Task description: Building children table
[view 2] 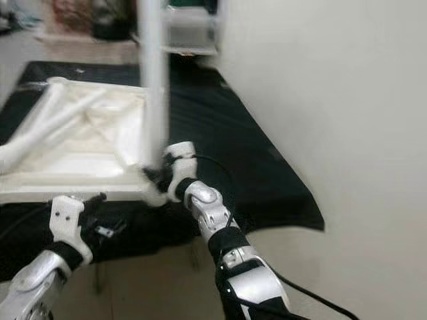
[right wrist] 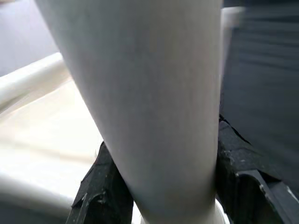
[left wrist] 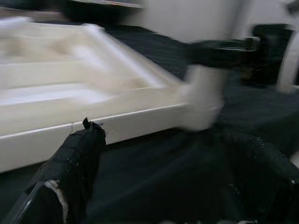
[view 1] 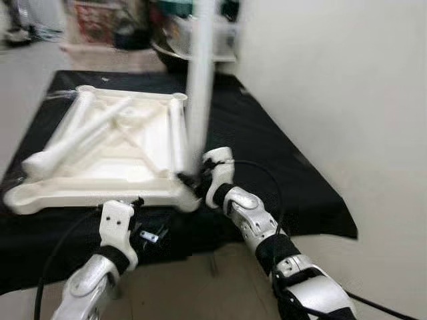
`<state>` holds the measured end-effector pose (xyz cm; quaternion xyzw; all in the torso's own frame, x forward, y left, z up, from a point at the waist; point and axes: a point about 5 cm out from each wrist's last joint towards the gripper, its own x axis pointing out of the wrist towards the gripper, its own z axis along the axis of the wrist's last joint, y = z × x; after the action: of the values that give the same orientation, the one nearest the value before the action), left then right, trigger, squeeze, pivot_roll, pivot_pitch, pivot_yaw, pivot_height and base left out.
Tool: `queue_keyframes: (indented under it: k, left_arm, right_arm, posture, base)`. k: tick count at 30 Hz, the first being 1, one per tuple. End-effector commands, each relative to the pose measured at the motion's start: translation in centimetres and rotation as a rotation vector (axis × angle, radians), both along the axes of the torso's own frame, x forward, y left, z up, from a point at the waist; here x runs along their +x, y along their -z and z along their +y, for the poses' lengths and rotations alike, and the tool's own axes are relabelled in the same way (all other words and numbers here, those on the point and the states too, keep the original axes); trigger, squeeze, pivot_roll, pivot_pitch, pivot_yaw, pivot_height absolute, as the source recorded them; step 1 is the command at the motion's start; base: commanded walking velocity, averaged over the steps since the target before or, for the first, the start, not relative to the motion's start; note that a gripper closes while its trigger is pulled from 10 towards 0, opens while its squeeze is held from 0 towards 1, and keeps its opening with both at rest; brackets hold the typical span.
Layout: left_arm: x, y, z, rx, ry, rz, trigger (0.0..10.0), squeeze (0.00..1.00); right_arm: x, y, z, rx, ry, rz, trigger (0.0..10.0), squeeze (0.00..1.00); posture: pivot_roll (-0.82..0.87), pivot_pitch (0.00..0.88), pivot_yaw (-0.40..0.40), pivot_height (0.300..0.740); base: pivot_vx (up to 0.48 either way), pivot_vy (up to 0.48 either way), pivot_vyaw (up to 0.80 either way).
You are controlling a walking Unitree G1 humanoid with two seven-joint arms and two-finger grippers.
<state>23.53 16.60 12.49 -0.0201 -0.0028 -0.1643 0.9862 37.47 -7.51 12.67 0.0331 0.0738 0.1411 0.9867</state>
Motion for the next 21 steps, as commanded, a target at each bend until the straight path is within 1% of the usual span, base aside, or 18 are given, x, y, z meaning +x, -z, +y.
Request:
queue_keyframes:
  k: [1,2,3,5,6,8,9,10,11,12,13,15,16,17,18,19,20,21]
  left_arm:
    - [0.0,0.0,-0.1,-0.006,0.006,0.0,10.0,0.0]
    - [0.0,0.0,-0.1,-0.006,0.007,0.0,10.0,0.0]
    - [0.0,0.0,-0.1,-0.006,0.007,-0.001,10.0,0.0]
    - [0.0,0.0,-0.1,-0.006,0.007,-0.001,10.0,0.0]
    - [0.0,0.0,0.0,-0.006,0.006,-0.001,10.0,0.0]
    - [0.0,0.0,0.0,-0.006,0.006,-0.001,10.0,0.0]
    - [0.0,0.0,0.0,-0.005,0.005,-0.002,10.0,0.0]
    - [0.0,0.0,0.0,-0.005,0.005,-0.002,10.0,0.0]
    - [0.1,0.0,0.0,-0.006,0.005,-0.003,10.0,0.0]
    - [0.1,0.0,0.0,-0.006,0.005,-0.003,10.0,0.0]
    - [0.1,0.0,0.0,-0.006,0.004,-0.003,10.0,0.0]
    - [0.1,0.0,0.0,-0.006,0.004,-0.003,10.0,0.0]
    - [0.1,0.0,0.0,-0.006,0.003,-0.005,10.0,0.0]
    - [0.1,0.0,0.0,-0.006,0.003,-0.005,10.0,0.0]
    - [0.1,0.0,0.0,-0.006,0.002,-0.006,10.0,0.0]
    - [0.1,0.0,0.0,-0.007,0.002,-0.006,10.0,0.0]
    - [0.1,0.0,0.0,-0.007,0.002,-0.006,10.0,0.0]
    - [0.1,0.0,0.0,-0.008,0.003,-0.006,10.0,0.0]
  right_arm:
    - [-0.5,2.7,-3.3,-0.022,0.236,0.148,0.0,0.0]
    - [-0.8,3.1,-3.7,-0.012,0.266,0.176,0.0,0.0]
    - [-1.0,3.2,-3.3,0.015,0.232,0.182,7.3,0.0]
    - [-1.0,3.2,-3.3,0.015,0.232,0.182,7.3,0.0]
    - [-1.1,3.0,-2.7,0.026,0.181,0.156,10.0,0.0]
    - [-1.1,3.0,-2.7,0.026,0.181,0.156,10.0,0.0]
    - [-1.1,2.1,-1.7,0.069,0.077,0.098,10.0,0.0]
    - [-1.1,2.1,-1.7,0.069,0.077,0.098,10.0,0.0]
    - [-0.9,0.8,-0.7,0.11,-0.008,0.007,10.0,1.0]
    - [-0.9,0.8,-0.7,0.11,-0.008,0.007,10.0,1.0]
    - [-0.8,-0.3,0.4,0.135,-0.124,-0.035,10.0,1.0]
    - [-0.8,-0.3,0.4,0.135,-0.124,-0.035,10.0,1.0]
    - [-0.9,-2.4,2.1,0.18,-0.394,-0.122,10.0,0.0]
    - [-0.9,-2.4,2.1,0.18,-0.394,-0.122,10.0,0.0]
    - [-1.2,-3.1,2.6,0.194,-0.502,-0.148,10.0,0.0]
    - [-1.8,-3.6,3.0,0.203,-0.629,-0.181,10.0,0.0]
    - [-1.8,-3.6,3.0,0.203,-0.629,-0.181,10.0,0.0]
    - [-2.5,-3.8,3.3,0.202,-0.736,-0.191,10.0,0.0]
  posture:
    - [0.19,0.0,-0.163,0.74]
    - [0.19,0.0,-0.163,0.74]
    - [0.19,0.0,-0.163,0.74]
    - [0.19,0.0,-0.163,0.74]
    - [0.19,0.0,-0.162,0.74]
    - [0.19,0.0,-0.162,0.74]
    - [0.18,0.0,-0.163,0.74]
    - [0.18,0.0,-0.163,0.74]
    - [0.18,0.0,-0.163,0.74]
    - [0.18,0.0,-0.163,0.74]
    - [0.19,0.0,-0.165,0.74]
    - [0.19,0.0,-0.165,0.74]
    - [0.19,0.0,-0.167,0.74]
    - [0.19,0.0,-0.167,0.74]
    - [0.19,0.0,-0.168,0.74]
    - [0.19,0.0,-0.168,0.74]
    - [0.19,0.0,-0.168,0.74]
    - [0.19,0.0,-0.167,0.74]
  base:
    - [0.0,0.0,0.0]
    - [0.0,0.0,0.0]
    - [0.0,0.0,0.0]
    - [0.0,0.0,0.0]
    - [0.0,0.0,0.0]
    - [0.0,0.0,0.0]
    - [0.0,0.0,0.0]
    - [0.0,0.0,0.0]
    - [0.0,0.0,0.0]
    - [0.0,0.0,0.0]
    - [0.0,0.0,0.0]
    - [0.0,0.0,0.0]
    - [0.0,0.0,0.0]
    - [0.0,0.0,0.0]
    - [0.0,0.0,0.0]
    - [0.0,0.0,0.0]
    - [0.0,0.0,0.0]
    - [0.0,0.0,0.0]
